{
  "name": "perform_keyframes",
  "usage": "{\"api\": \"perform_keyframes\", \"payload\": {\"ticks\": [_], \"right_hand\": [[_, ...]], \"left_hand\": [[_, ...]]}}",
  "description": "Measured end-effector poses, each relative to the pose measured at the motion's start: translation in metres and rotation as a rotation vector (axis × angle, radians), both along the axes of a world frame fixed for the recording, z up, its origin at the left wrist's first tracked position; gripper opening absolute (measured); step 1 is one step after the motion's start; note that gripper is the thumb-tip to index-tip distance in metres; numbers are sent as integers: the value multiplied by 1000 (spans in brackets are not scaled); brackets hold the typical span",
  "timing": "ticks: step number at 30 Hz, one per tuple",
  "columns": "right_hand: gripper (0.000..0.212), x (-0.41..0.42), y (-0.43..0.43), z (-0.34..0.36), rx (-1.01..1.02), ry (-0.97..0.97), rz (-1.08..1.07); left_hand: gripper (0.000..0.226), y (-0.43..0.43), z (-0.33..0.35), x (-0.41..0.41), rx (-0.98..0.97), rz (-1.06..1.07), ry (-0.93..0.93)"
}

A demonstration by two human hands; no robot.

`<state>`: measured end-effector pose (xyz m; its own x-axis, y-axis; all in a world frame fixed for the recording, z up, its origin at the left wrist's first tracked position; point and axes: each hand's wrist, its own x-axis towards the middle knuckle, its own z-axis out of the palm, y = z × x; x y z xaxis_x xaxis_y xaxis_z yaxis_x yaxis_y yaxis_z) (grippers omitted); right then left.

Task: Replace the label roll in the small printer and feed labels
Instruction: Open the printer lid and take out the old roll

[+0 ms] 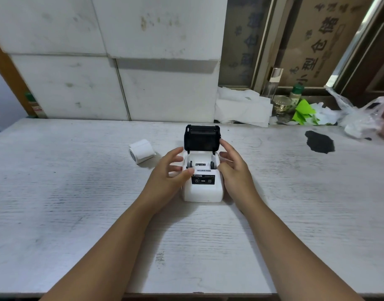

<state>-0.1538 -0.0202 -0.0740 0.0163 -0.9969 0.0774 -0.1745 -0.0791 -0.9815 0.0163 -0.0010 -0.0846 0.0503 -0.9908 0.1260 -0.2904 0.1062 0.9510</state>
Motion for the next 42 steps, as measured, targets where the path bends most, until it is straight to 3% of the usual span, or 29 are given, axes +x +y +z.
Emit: {"api": "perform_keyframes", "payload": {"ticks": [4,8,12,15,18,22,28,42], "right_hand": [[62,-1,-7,0,38,-3,7],[47,-3,-5,-3,-19,93,-48],[29,-1,-3,-2,-214,255,-102],[25,7,-8,11,-266,555,-4],[33,16,-20,34,-163,937,162],[24,30,-30,57,-75,1221,359],[28,43,-46,54,45,1269,439],[23,46,-45,65,-24,1365,546]], "left_hand": [[48,0,-9,-3,-152,-61,-217],[50,-3,-10,-1,-204,-70,-366],[58,0,-11,-6,-263,-48,-600],[58,0,-12,-5,-261,-47,-614],[53,-1,-13,-4,-269,-44,-616],[54,-2,-14,-3,-308,-23,-744],[60,-1,-12,-5,-301,-60,-747],[59,0,-10,-4,-265,-88,-556]]}}
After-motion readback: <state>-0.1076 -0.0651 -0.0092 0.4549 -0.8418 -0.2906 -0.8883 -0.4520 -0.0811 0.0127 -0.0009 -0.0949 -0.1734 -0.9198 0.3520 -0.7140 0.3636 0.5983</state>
